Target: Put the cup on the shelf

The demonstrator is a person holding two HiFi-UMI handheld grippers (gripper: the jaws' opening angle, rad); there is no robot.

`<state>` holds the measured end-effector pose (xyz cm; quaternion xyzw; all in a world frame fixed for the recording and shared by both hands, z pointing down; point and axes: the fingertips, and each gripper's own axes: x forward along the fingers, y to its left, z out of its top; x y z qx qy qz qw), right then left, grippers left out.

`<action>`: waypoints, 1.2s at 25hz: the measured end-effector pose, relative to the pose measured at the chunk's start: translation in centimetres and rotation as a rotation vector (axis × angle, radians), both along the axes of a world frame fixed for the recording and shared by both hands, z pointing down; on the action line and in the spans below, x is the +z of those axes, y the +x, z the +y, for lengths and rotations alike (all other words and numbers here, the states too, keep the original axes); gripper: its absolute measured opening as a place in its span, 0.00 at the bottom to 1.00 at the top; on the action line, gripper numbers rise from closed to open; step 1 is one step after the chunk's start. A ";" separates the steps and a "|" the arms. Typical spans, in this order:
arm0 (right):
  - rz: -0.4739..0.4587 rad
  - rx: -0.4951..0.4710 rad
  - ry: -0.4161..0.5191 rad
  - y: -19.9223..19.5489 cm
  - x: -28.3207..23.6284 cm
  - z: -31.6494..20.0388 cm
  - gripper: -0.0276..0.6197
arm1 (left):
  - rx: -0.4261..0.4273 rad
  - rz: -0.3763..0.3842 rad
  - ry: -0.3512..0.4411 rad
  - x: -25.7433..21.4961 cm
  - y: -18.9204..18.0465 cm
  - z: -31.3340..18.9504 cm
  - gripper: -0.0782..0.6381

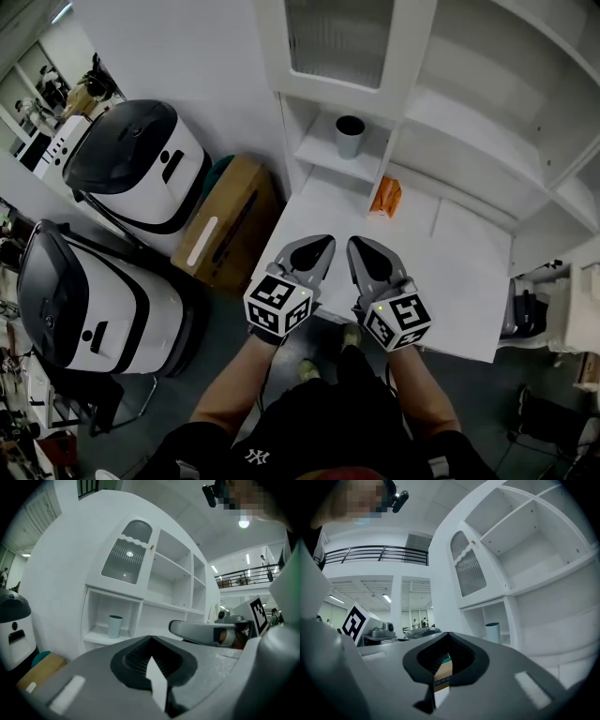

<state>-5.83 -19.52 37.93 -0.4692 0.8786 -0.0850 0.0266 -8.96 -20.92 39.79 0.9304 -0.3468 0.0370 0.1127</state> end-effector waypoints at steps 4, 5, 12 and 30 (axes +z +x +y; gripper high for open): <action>0.003 0.002 0.013 -0.6 -0.5 1.3 0.06 | 0.009 0.000 -0.002 -0.3 -0.3 1.8 0.11; 0.003 0.003 0.015 -0.7 -0.6 1.6 0.06 | 0.007 0.001 -0.007 -0.3 -0.5 2.2 0.11; 0.018 0.010 0.016 -1.4 -1.3 3.1 0.06 | 0.004 0.022 -0.011 -1.4 -1.7 4.5 0.11; 0.027 0.013 0.015 -2.2 -2.3 4.8 0.06 | -0.015 0.042 0.023 -3.6 -2.4 6.2 0.11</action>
